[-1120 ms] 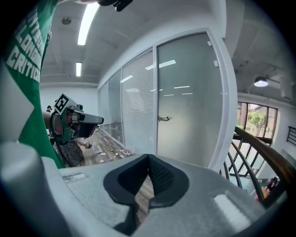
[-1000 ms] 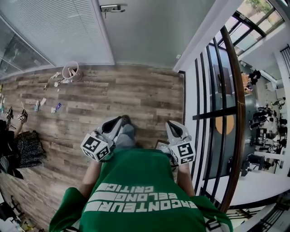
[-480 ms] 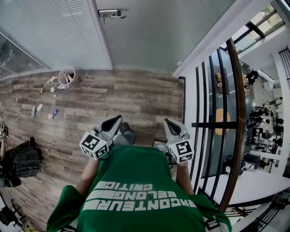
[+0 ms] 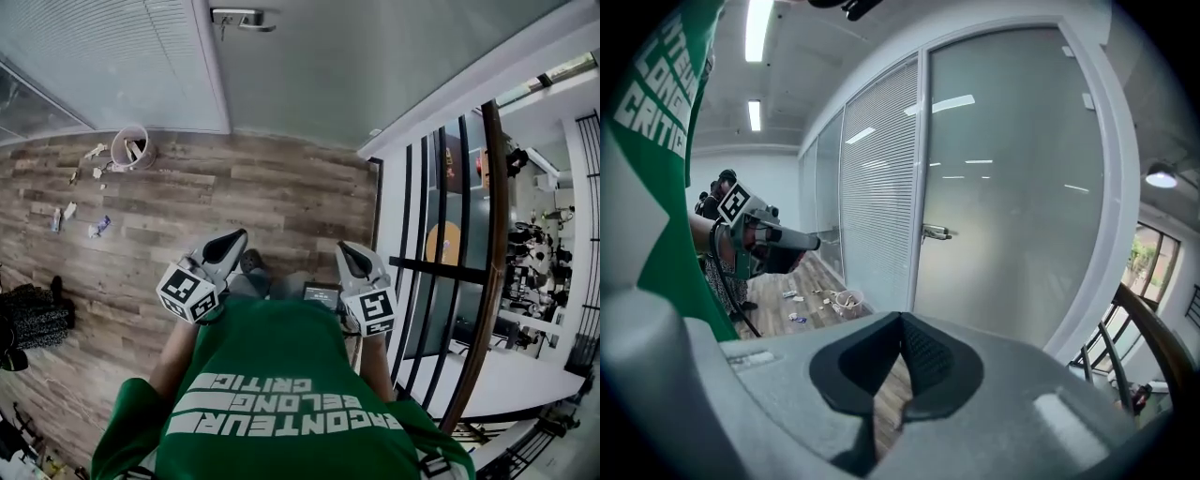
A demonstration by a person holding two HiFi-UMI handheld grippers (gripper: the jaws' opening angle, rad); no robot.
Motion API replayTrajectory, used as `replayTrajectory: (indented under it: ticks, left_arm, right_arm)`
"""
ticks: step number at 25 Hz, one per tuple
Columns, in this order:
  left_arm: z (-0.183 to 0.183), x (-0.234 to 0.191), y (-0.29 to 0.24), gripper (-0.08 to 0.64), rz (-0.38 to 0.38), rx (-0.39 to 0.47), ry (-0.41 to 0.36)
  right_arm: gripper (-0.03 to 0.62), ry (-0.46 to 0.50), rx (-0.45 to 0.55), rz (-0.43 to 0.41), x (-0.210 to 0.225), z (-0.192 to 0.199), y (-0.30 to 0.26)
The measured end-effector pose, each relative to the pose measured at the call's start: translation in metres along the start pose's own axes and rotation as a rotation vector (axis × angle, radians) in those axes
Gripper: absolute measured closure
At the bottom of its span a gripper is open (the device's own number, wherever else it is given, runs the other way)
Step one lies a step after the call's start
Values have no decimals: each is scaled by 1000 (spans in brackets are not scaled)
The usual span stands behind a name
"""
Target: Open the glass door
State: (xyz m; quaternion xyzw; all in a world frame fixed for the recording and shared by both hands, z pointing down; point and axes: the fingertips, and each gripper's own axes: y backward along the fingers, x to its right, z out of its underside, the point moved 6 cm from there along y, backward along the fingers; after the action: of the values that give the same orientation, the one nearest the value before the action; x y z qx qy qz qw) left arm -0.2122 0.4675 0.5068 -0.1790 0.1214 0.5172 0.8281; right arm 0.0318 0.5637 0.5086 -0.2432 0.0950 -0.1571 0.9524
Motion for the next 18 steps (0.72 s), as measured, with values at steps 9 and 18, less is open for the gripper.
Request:
replayTrajectory:
  ticks: [9,18]
  left_arm:
    - [-5,-22,-25,543,-63,6,39]
    - [-35,-44,-81,543,-157,31,49]
  right_arm:
    - [598,17,-14,-46,35,-10,-32]
    - [598,56,36,-138,105,-41,-87]
